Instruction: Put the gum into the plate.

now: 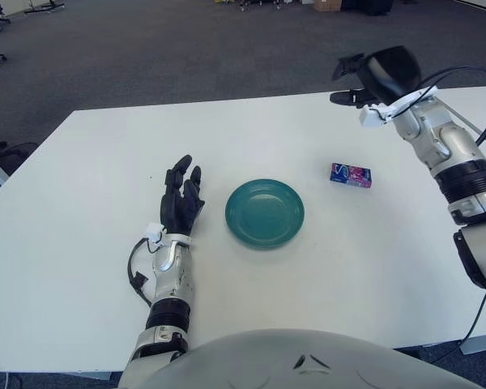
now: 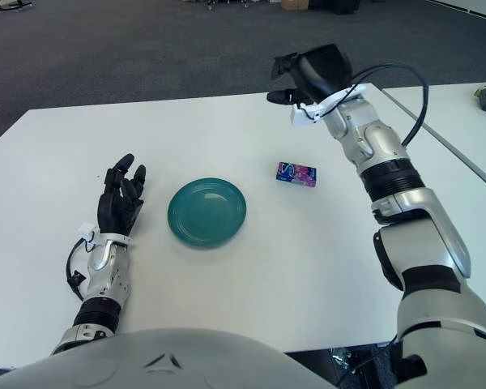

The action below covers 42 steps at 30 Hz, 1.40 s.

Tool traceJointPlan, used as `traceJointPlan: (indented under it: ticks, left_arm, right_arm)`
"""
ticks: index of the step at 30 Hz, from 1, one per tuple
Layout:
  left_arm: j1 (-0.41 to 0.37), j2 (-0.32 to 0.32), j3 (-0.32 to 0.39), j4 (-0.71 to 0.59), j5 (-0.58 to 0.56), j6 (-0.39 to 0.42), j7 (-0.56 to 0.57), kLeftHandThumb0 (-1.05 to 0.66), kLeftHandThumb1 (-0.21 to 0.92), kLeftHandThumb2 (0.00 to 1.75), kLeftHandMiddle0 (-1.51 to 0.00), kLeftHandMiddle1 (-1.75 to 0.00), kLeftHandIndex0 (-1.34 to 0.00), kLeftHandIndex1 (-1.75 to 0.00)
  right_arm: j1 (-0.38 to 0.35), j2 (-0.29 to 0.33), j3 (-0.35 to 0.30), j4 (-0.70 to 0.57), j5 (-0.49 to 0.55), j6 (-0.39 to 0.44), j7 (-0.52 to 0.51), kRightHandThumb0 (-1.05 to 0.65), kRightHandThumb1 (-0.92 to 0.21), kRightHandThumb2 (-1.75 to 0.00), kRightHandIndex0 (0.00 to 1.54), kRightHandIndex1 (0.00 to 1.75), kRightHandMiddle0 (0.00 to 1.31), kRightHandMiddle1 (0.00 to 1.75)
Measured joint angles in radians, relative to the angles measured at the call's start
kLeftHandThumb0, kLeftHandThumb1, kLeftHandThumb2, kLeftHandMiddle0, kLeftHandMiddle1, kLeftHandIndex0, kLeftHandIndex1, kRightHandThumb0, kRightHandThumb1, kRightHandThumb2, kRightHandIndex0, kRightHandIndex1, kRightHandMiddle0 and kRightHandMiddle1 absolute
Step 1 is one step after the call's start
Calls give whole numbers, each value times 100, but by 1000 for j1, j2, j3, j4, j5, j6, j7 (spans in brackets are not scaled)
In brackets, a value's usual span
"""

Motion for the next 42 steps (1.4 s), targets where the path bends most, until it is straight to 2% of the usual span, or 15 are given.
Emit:
traceJointPlan:
  ticks: [9, 18, 30, 32, 33, 35, 37, 38, 39, 40, 41, 42]
  left_arm:
    - [6, 0, -5, -7, 2, 0, 8, -79, 92, 80, -37, 0, 0, -84]
    - [9, 0, -5, -9, 1, 0, 10, -78, 92, 79, -35, 0, 0, -83]
    - [10, 0, -5, -11, 2, 0, 10, -78, 92, 78, -37, -1, 0, -83]
    - [10, 0, -5, -11, 0, 1, 9, -79, 92, 77, -37, -1, 0, -82]
    - [10, 0, -5, -11, -1, 3, 9, -79, 92, 77, -37, -1, 0, -82]
    - [10, 0, -5, -11, -3, 5, 8, -80, 92, 76, -37, -1, 0, -82]
    - [10, 0, -4, -11, -5, 7, 7, -80, 92, 76, -37, -1, 0, -82]
    - [10, 0, -4, -11, -5, 8, 6, -80, 92, 76, -37, -1, 0, -82]
    - [10, 0, -4, -11, -6, 9, 5, -80, 92, 76, -37, -1, 0, -82]
    - [9, 0, -4, -10, -6, 10, 4, -80, 92, 76, -37, -1, 0, -82]
    - [9, 0, -4, -10, -6, 10, 3, -81, 92, 76, -37, -1, 0, -82]
    - [9, 0, -4, -10, -7, 10, 2, -81, 92, 76, -37, -1, 0, -82]
  right_arm:
    - [26, 18, 0, -21, -14, 4, 60, -44, -91, -58, 108, 175, 82, 175]
    - [22, 18, 0, 58, -23, -9, 60, -45, -92, -57, 106, 175, 80, 175]
    - [22, 21, 2, 98, -46, -9, 56, -44, -92, -56, 104, 175, 77, 175]
    - [22, 22, 3, 104, -48, -11, 56, -50, -92, -53, 93, 175, 67, 175]
    - [22, 21, 4, 106, -51, -13, 57, -56, -92, -52, 85, 175, 55, 175]
    - [22, 19, 7, 107, -54, -13, 70, -61, -92, -51, 77, 175, 44, 175]
    - [22, 17, 9, 107, -57, -12, 90, -68, -92, -53, 56, 175, 31, 175]
    - [22, 15, 11, 106, -58, -9, 102, -80, -92, -59, 36, 142, 20, 153]
    - [21, 12, 14, 100, -63, 0, 126, -87, -92, -63, 23, 121, 13, 139]
    - [21, 8, 19, 94, -68, 7, 149, -90, -92, -64, 18, 113, 10, 134]
    - [21, 3, 23, 89, -74, 14, 174, -95, -92, -68, 12, 77, 6, 99]
    - [21, -5, 31, 80, -89, 21, 199, -99, -92, -70, 9, 52, 4, 75]
